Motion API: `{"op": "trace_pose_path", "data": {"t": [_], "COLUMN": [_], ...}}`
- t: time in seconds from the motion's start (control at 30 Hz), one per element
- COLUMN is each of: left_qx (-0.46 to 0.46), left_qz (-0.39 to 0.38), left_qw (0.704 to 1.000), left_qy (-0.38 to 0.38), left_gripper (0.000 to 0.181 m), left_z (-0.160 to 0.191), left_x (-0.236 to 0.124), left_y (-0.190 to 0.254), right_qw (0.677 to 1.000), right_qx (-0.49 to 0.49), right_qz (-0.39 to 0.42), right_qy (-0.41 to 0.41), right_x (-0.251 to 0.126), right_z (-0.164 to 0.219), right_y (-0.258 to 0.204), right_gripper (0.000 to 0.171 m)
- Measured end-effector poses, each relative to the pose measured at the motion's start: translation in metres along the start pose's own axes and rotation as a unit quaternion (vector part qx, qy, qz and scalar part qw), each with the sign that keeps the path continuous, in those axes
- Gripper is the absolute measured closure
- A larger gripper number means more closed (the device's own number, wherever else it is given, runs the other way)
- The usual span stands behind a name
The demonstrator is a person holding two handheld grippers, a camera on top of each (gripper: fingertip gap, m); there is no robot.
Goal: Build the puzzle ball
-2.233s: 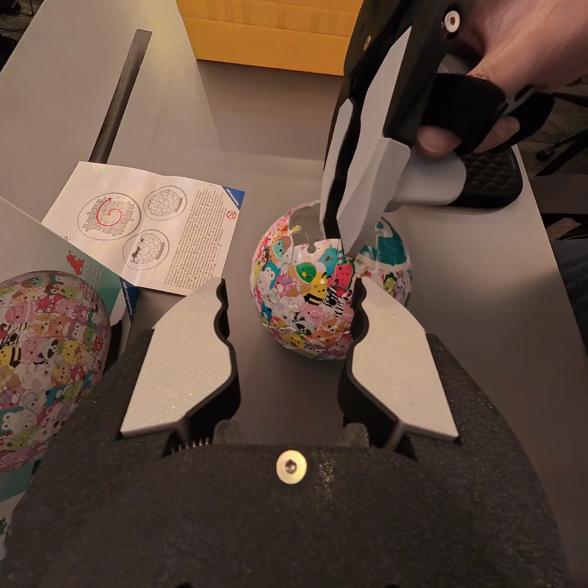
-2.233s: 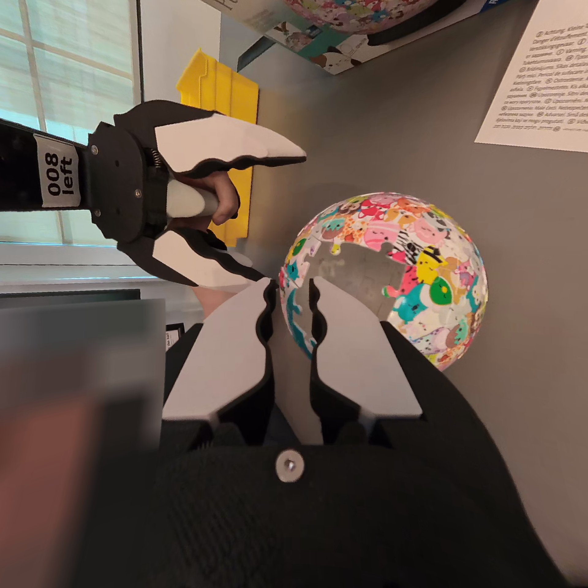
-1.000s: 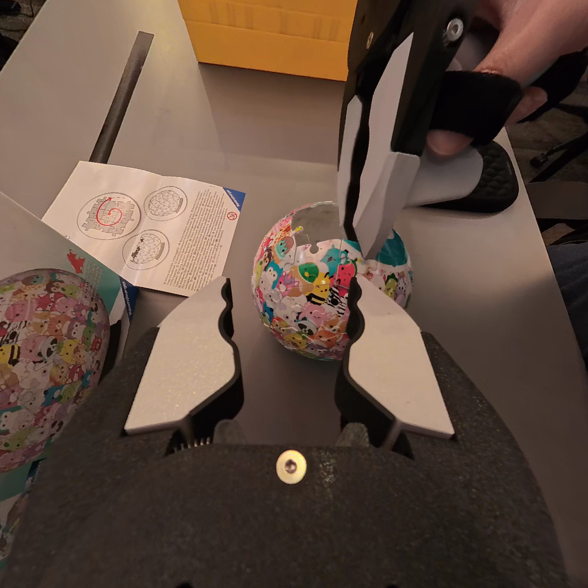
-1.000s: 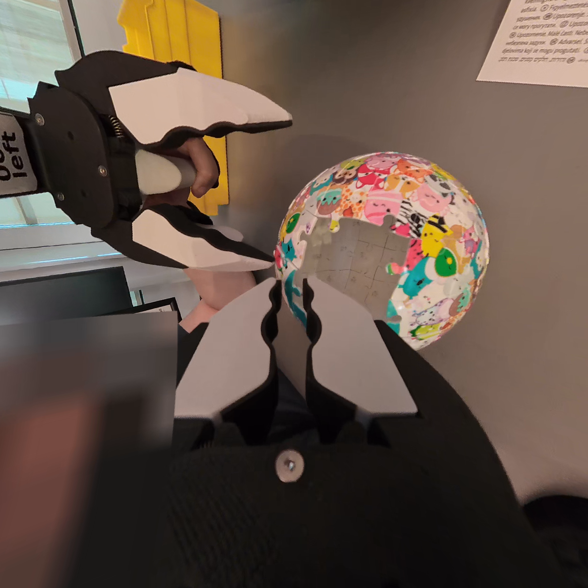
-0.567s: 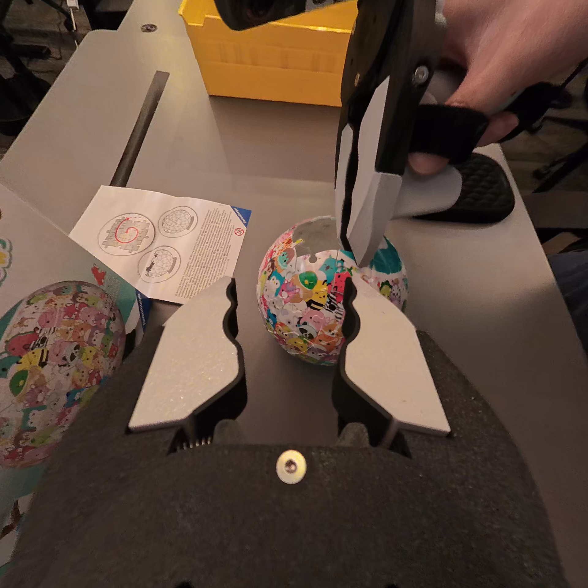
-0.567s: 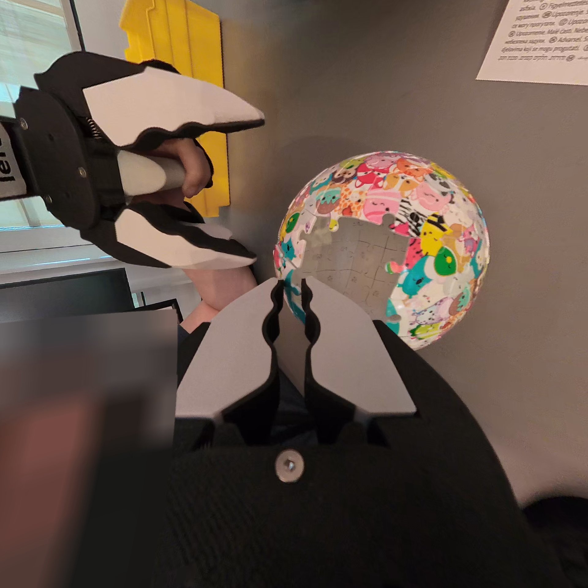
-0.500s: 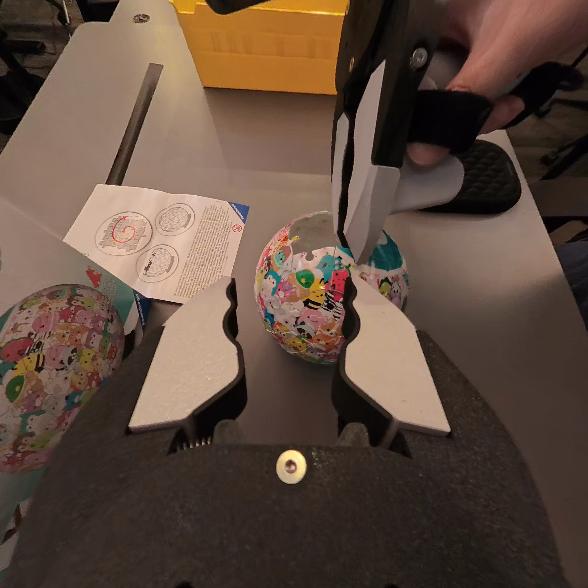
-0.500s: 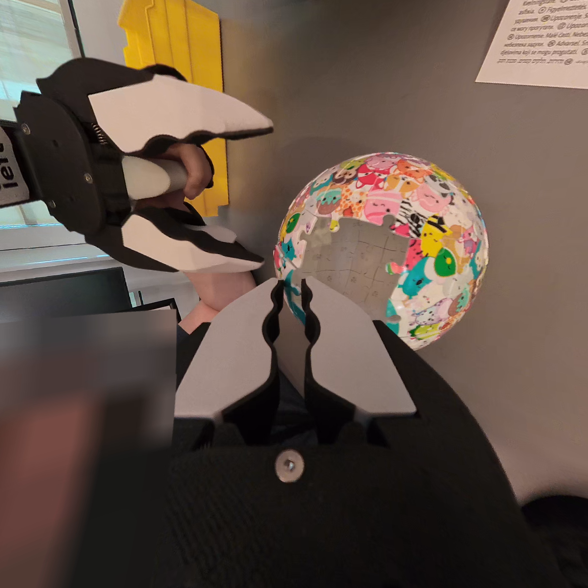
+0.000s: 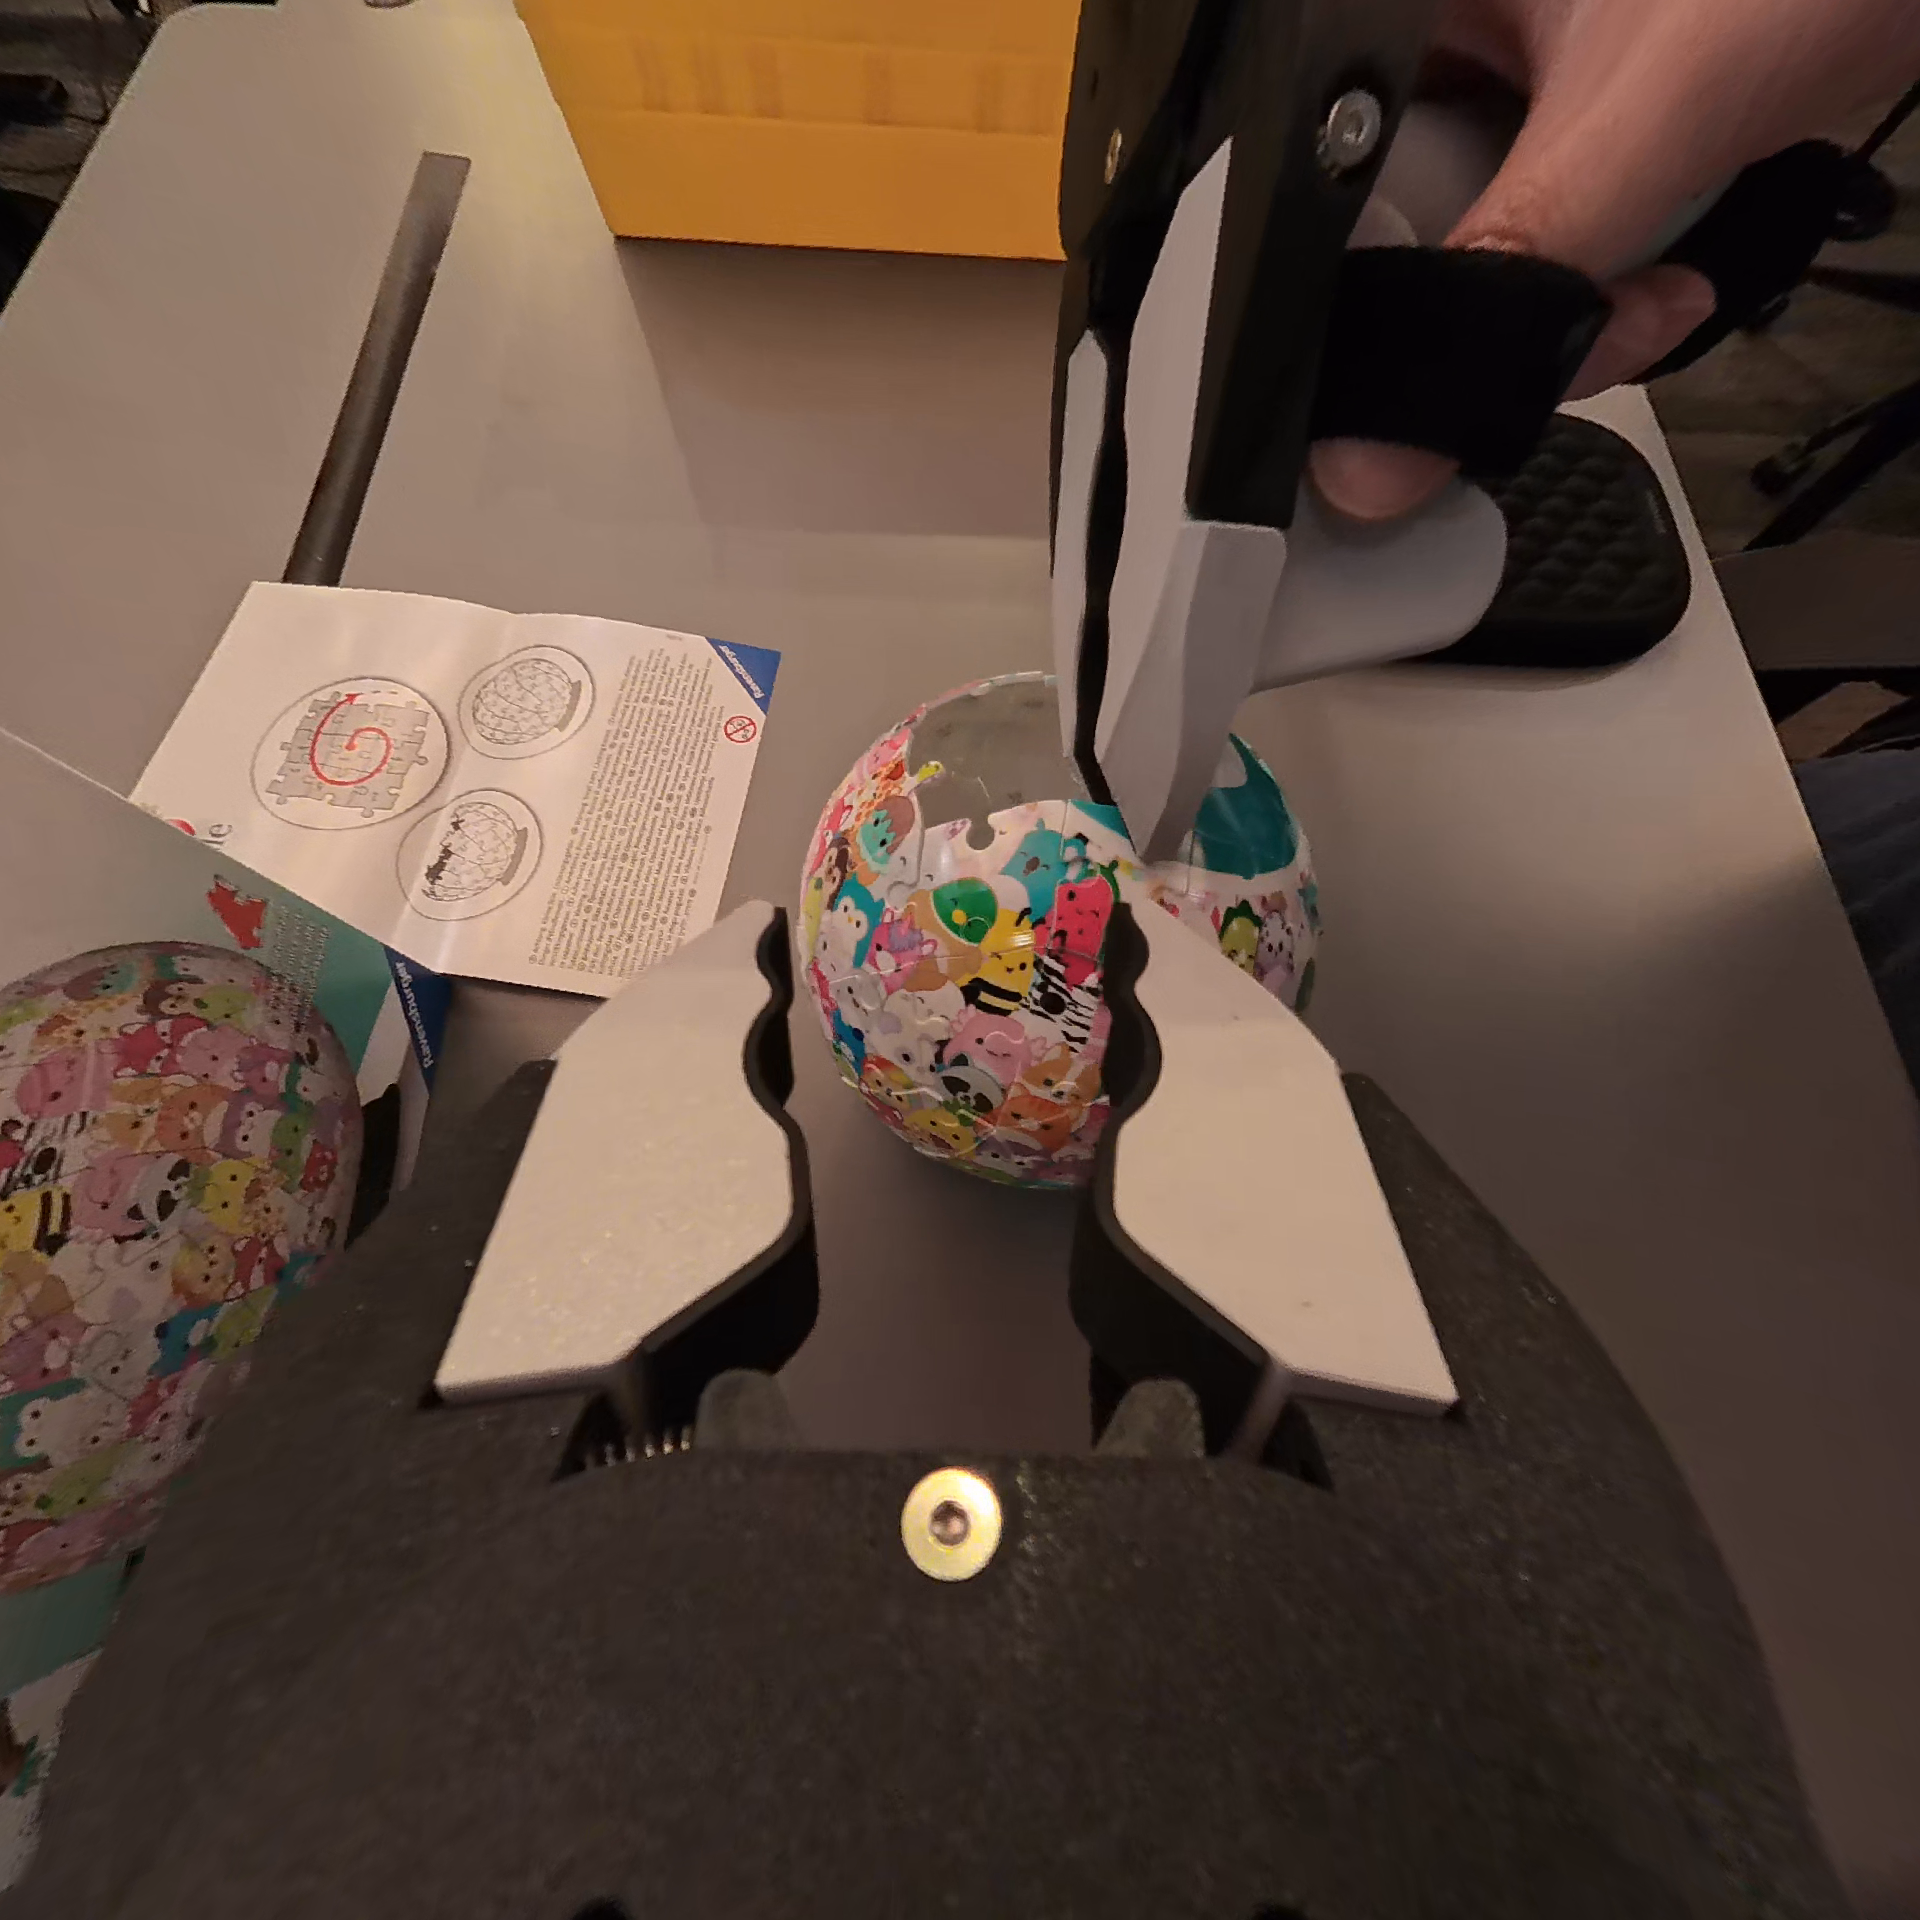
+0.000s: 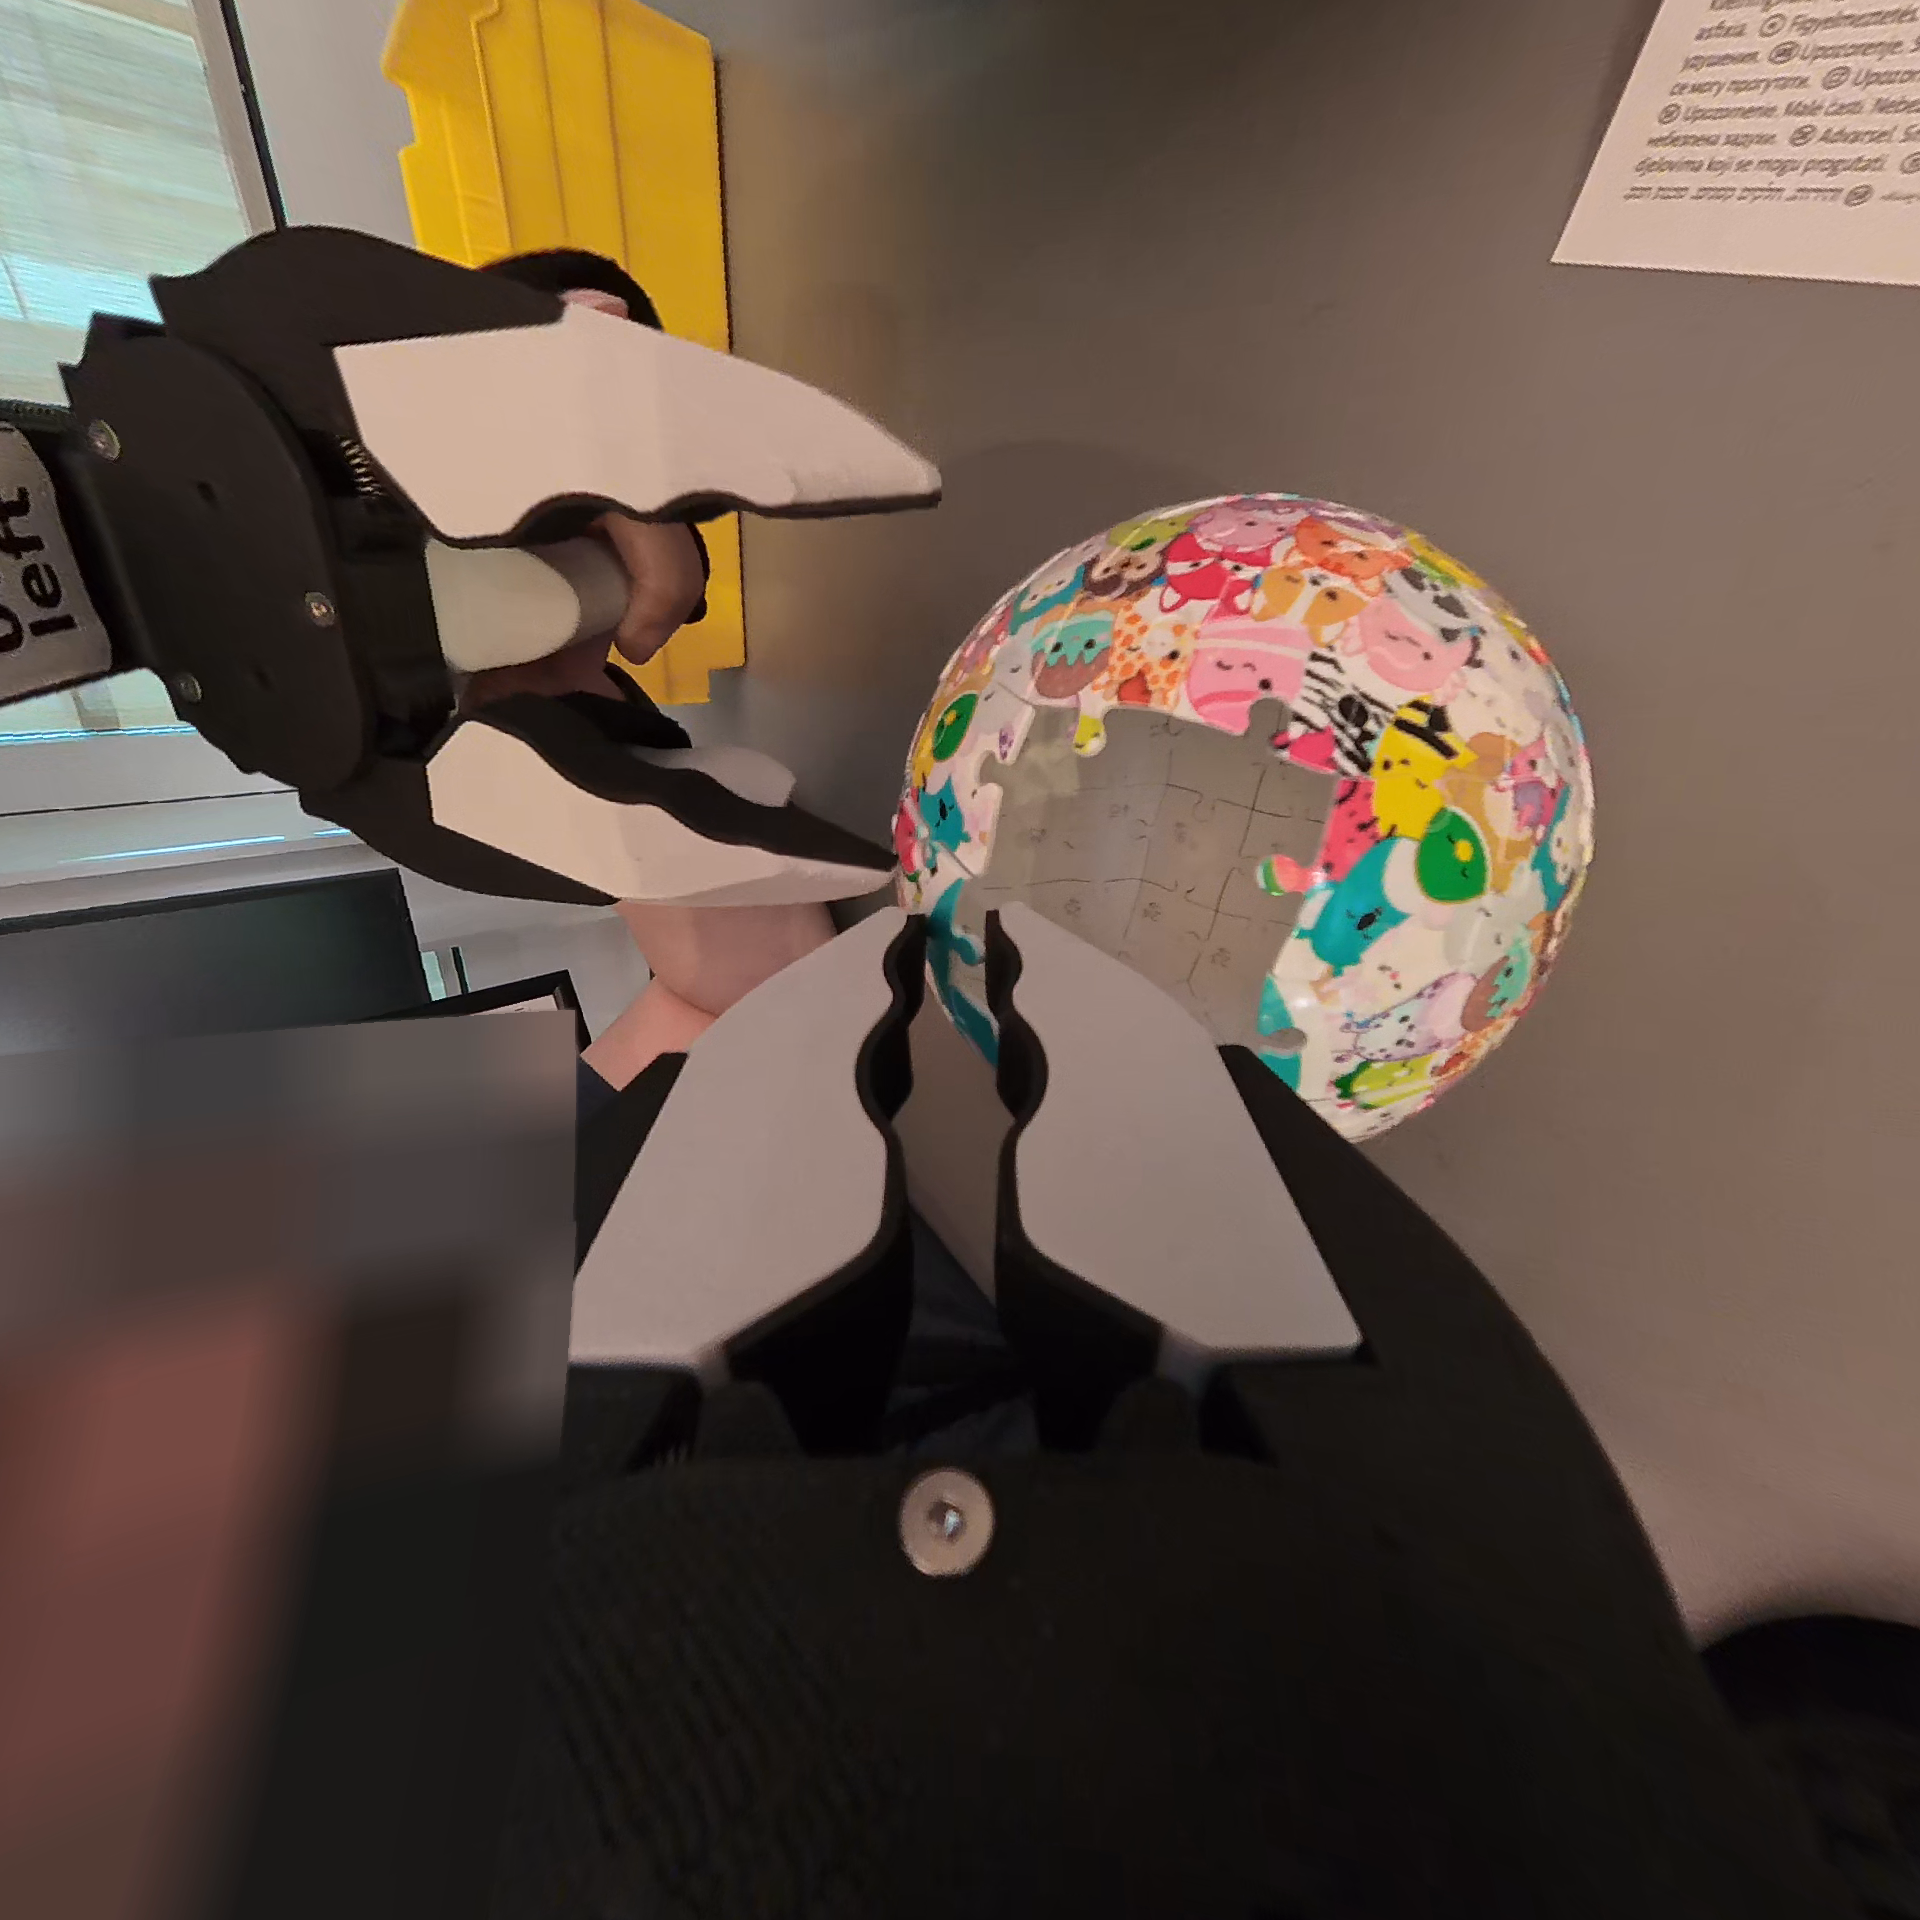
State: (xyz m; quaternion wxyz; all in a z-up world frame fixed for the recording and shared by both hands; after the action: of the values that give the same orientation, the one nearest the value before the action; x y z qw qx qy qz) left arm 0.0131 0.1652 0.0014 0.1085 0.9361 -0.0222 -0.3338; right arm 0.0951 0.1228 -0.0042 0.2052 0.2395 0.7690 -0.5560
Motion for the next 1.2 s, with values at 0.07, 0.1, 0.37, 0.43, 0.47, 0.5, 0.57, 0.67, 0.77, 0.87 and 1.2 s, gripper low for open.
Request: {"op": "trace_pose_path", "data": {"t": [0.07,0.1,0.37,0.43,0.47,0.5,0.57,0.67,0.77,0.87,1.2], "left_qx": [0.001,0.001,-0.001,-0.002,-0.002,-0.001,-0.002,-0.002,-0.003,-0.005,-0.006], "left_qz": [0.001,0.000,-0.001,-0.002,-0.002,-0.002,-0.002,-0.001,0.000,0.003,0.008], "left_qw": [1.000,1.000,1.000,1.000,1.000,1.000,1.000,1.000,1.000,1.000,1.000], "left_qy": [-0.002,-0.003,-0.002,-0.002,-0.001,-0.001,-0.001,0.000,0.000,0.001,0.002], "left_gripper": [0.123,0.123,0.123,0.123,0.123,0.124,0.124,0.124,0.125,0.126,0.128], "left_z": [0.001,0.001,0.001,0.000,0.000,0.000,0.000,0.000,0.000,-0.001,-0.001], "left_x": [0.000,0.000,0.000,0.000,0.000,0.000,0.000,0.000,0.000,0.001,0.002], "left_y": [0.000,0.001,0.000,0.000,0.000,0.000,0.000,0.000,0.000,0.000,0.001], "right_qw": [1.000,1.000,0.999,0.999,0.999,0.999,0.999,0.999,0.999,0.999,0.999], "right_qx": [-0.003,-0.004,0.007,0.002,-0.001,0.001,0.004,0.022,0.026,0.023,0.016], "right_qz": [0.001,0.002,0.004,0.011,0.014,0.015,0.016,0.007,0.004,-0.001,0.006], "right_qy": [0.001,0.004,0.033,0.035,0.034,0.033,0.037,0.041,0.043,0.042,0.042], "right_x": [0.000,0.000,-0.003,-0.003,-0.002,-0.002,-0.002,-0.001,-0.001,-0.001,-0.003], "right_z": [0.000,-0.001,-0.007,-0.008,-0.009,-0.009,-0.009,-0.009,-0.009,-0.010,-0.012], "right_y": [0.000,0.000,-0.001,-0.001,-0.001,-0.001,-0.001,0.001,0.003,0.002,0.002], "right_gripper": [0.160,0.159,0.153,0.154,0.154,0.154,0.154,0.154,0.155,0.155,0.157]}}
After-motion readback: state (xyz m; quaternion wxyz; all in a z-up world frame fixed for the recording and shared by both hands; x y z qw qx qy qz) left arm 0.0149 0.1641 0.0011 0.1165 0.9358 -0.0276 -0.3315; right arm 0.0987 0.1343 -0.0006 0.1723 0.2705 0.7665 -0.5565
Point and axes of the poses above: each gripper's, where its closed fingertips meet, x out along the fingers, z out of its underside, y = z × x across the jaws, the point moved 5 cm from there along -x, back along the fingers, and after that the axes turned 13 degrees about -x, right-handed, at the moved point
